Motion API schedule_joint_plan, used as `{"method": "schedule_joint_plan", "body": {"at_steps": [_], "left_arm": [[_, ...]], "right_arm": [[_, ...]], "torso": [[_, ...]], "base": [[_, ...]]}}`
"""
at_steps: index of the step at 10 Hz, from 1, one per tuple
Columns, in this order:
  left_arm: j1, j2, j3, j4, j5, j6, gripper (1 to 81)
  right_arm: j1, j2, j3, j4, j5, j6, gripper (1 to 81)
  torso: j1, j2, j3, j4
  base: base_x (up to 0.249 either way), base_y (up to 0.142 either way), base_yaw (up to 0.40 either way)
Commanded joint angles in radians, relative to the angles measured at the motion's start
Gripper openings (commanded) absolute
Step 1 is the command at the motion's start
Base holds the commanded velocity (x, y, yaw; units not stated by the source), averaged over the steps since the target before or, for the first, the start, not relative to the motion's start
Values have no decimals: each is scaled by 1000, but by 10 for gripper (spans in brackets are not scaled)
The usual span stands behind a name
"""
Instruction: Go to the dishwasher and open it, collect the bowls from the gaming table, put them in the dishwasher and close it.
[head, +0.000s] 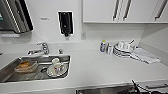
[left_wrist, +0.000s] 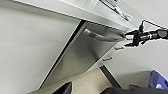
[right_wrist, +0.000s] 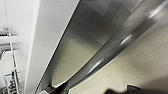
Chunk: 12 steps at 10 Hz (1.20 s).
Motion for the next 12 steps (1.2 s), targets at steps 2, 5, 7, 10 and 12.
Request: {"method": "schedule_joint_plan", "body": {"at_steps": [2,5,7,10,12], "left_arm": [[-60,-46,17,20,15,3,811],[-60,-44,9,20,15,3,811],[-60,-40,7,22,17,3,811],[-58,-32,3,22,17,3,811],[-60,-27,-13,19,17,3,811]], "right_arm": [[130,-75,-34,85,-37,198,811],[143,-105,-59,87,-80,255,811],[149,-95,-97,72,-115,278,811],[130,-32,-122,72,-115,278,811],[115,20,-134,72,-115,278,811]], "torso": [[0,0,0,0],[0,0,0,0],[0,0,0,0],[0,0,0,0],[0,0,0,0]], "base": [[0,0,0],[0,0,0],[0,0,0],[0,0,0],[0,0,0]]}}
